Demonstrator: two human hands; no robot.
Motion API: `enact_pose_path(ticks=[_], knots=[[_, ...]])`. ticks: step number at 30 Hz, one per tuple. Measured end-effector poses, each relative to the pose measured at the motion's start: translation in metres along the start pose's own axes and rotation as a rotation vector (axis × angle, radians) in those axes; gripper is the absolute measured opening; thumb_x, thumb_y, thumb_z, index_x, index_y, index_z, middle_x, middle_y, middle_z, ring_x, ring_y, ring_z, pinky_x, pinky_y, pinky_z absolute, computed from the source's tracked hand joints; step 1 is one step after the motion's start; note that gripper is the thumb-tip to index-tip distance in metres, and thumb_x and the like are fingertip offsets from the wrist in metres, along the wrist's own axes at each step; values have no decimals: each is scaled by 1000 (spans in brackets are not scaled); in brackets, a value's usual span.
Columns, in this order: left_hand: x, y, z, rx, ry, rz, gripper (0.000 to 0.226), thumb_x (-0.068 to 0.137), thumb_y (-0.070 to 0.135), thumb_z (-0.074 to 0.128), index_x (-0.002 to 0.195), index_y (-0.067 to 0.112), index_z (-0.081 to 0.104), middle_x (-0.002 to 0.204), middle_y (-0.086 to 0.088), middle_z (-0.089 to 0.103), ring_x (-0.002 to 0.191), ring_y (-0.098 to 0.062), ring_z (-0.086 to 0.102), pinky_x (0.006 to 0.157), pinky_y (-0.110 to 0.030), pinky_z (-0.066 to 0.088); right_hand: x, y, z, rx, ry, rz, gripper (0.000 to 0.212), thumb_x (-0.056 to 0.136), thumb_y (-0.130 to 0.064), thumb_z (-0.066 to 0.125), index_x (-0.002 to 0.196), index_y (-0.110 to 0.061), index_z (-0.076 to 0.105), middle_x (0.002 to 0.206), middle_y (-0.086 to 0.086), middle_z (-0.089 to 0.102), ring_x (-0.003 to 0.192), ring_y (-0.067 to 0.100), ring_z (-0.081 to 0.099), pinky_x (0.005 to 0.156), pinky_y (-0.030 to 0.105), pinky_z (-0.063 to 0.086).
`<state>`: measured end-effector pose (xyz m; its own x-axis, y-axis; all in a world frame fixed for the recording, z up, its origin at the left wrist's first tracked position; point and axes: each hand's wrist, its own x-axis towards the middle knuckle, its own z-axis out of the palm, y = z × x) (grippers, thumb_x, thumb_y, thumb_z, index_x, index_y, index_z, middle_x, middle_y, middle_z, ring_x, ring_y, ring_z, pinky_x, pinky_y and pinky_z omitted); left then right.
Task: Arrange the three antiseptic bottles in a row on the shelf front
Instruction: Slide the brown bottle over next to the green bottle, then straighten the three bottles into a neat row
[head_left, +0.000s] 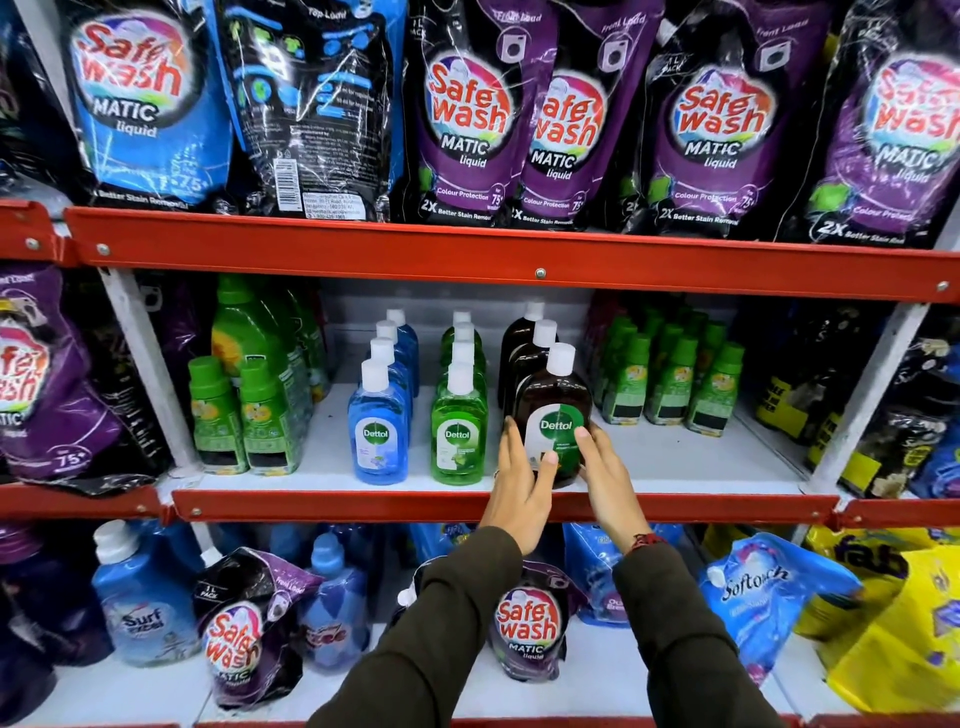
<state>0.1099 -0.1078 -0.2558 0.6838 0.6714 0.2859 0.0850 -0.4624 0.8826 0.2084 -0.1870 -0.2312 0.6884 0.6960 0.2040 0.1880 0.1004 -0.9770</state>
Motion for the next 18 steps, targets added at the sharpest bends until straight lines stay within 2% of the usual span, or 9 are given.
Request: enact_pose_path(ticks=[2, 3, 5, 7, 9, 11, 13, 15, 18], knots=[[-8, 1, -2, 12, 37, 56, 73, 106, 50, 35, 162, 24, -5, 173, 3, -5, 151, 8, -5, 118, -13, 1, -5, 0, 2, -47, 72, -15, 48, 103, -44, 46, 147, -27, 42, 154, -2, 46, 139, 10, 45, 115, 31, 33], [-13, 1, -4, 33, 82, 106, 70, 107, 48, 34, 162, 25, -1, 172, 6, -1, 147, 17, -5, 115, -6, 0, -9, 0, 5, -70, 142, -46, 55, 103, -45, 47, 152, -23, 37, 155, -1, 40, 138, 5, 42, 116, 30, 31], [-21, 1, -10, 81, 237, 237, 62, 107, 44, 34, 162, 26, 12, 169, 8, 12, 150, 13, 4, 118, -6, 5, -19, 0, 12, -80, 301, -178, 48, 102, -43, 48, 146, -25, 44, 145, -2, 47, 118, -11, 49, 105, 26, 39], [-25, -1, -19, 67, 402, 309, 60, 105, 42, 34, 160, 23, 23, 165, 7, 21, 153, -1, 17, 122, -13, 11, -24, 1, 22, -65, 356, -280, 35, 101, -44, 47, 131, -29, 56, 129, -1, 58, 106, -3, 57, 94, 32, 49], [-23, -3, -29, 13, 508, 274, 60, 103, 44, 33, 159, 22, 27, 163, 6, 23, 153, -6, 21, 123, -17, 12, -25, -1, 36, -27, 273, -292, 28, 101, -44, 45, 121, -33, 61, 120, -4, 67, 97, 12, 66, 88, 42, 55], [-19, -5, -39, -50, 542, 197, 63, 101, 51, 29, 158, 26, 25, 164, 4, 23, 153, -9, 20, 124, -25, 13, -27, -3, 53, 6, 119, -243, 28, 103, -40, 42, 124, -36, 61, 124, -5, 69, 99, 10, 68, 89, 41, 56], [-16, -8, -49, -123, 513, 124, 69, 98, 60, 26, 159, 29, 20, 168, 1, 19, 155, -10, 15, 124, -30, 12, -28, -5, 70, -2, -30, -163, 40, 103, -49, 38, 137, -38, 53, 143, -6, 58, 126, 11, 59, 107, 41, 50], [-13, -10, -58, -189, 442, 55, 70, 97, 63, 24, 160, 33, 15, 169, 7, 15, 155, -4, 10, 124, -29, 9, -27, -5, 84, -25, -108, -92, 58, 97, -61, 36, 149, -35, 43, 157, -8, 44, 145, 10, 42, 123, 44, 33], [-11, -12, -68, -275, 334, -4, 66, 98, 57, 26, 159, 36, 13, 162, 20, 17, 152, 1, 12, 129, -35, 10, -24, -8, 95, -17, -157, -47, 52, 105, -49, 32, 154, -30, 36, 159, -8, 41, 146, 4, 37, 127, 37, 25]])
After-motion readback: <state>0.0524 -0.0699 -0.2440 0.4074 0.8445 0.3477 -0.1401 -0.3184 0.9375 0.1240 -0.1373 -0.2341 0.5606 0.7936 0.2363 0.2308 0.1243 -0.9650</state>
